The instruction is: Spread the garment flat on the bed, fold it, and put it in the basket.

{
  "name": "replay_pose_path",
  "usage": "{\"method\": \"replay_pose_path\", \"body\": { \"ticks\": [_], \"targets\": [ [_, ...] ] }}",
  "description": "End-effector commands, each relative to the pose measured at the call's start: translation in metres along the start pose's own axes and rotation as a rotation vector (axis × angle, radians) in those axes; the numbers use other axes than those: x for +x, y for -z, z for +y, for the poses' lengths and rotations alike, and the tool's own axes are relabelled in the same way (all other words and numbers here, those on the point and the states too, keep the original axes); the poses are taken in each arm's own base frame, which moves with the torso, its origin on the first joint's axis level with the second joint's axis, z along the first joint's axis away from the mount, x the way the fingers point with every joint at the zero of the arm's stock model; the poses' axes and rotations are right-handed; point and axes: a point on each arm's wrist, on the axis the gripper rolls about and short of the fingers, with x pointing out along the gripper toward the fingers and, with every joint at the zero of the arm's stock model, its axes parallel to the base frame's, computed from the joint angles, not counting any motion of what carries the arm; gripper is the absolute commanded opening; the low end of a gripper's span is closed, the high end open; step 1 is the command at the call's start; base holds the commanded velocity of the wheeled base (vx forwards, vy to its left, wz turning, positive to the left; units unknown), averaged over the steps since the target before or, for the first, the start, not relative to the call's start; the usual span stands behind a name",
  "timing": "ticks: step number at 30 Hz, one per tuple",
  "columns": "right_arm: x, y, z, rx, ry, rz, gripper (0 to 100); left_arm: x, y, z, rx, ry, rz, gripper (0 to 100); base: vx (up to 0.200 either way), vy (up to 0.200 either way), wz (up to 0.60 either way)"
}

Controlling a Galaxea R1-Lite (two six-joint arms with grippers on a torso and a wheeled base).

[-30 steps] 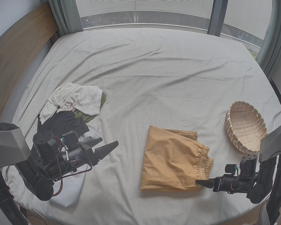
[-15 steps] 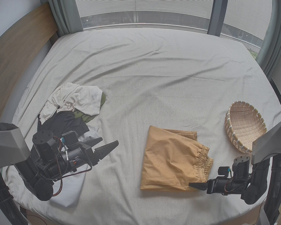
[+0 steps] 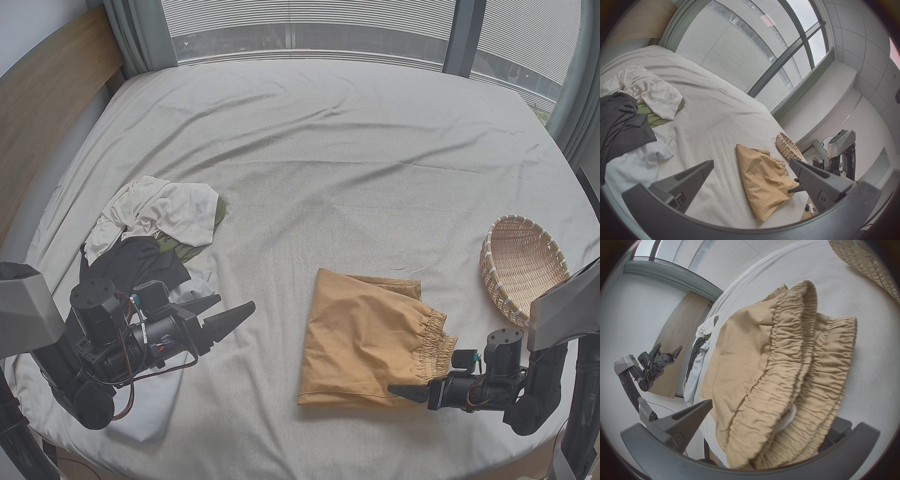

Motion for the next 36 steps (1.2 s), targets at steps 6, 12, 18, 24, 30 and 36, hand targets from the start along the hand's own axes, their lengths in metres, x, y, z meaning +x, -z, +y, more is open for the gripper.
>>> {"method": "replay_pose_path", "body": {
  "ticks": [6, 12, 18, 24, 30, 36],
  "targets": [
    [0.002, -0.002, 0.001, -0.008, -0.008, -0.008, 100, 0.000, 0.000, 0.000, 0.001, 0.001, 0.000, 100, 0.000, 0.000, 0.00],
    [0.002, -0.002, 0.001, -0.008, -0.007, -0.010, 0, 0.000, 0.001, -0.001, 0.000, 0.001, 0.003, 100, 0.000, 0.000, 0.00],
    [0.002, -0.002, 0.001, -0.008, -0.005, -0.011, 0, 0.001, 0.002, -0.002, -0.001, 0.006, 0.008, 100, 0.000, 0.000, 0.00],
    [0.001, -0.003, 0.003, -0.014, -0.014, -0.011, 0, 0.001, 0.002, -0.003, 0.001, 0.008, 0.008, 100, 0.000, 0.000, 0.00],
    [-0.013, -0.014, 0.031, -0.081, -0.099, -0.062, 0, 0.001, 0.004, -0.002, -0.002, 0.005, 0.014, 100, 0.000, 0.000, 0.00],
    [-0.032, -0.026, 0.051, -0.137, -0.188, -0.118, 0, 0.002, 0.005, -0.003, -0.002, 0.010, 0.018, 100, 0.000, 0.000, 0.00]
  ]
}}
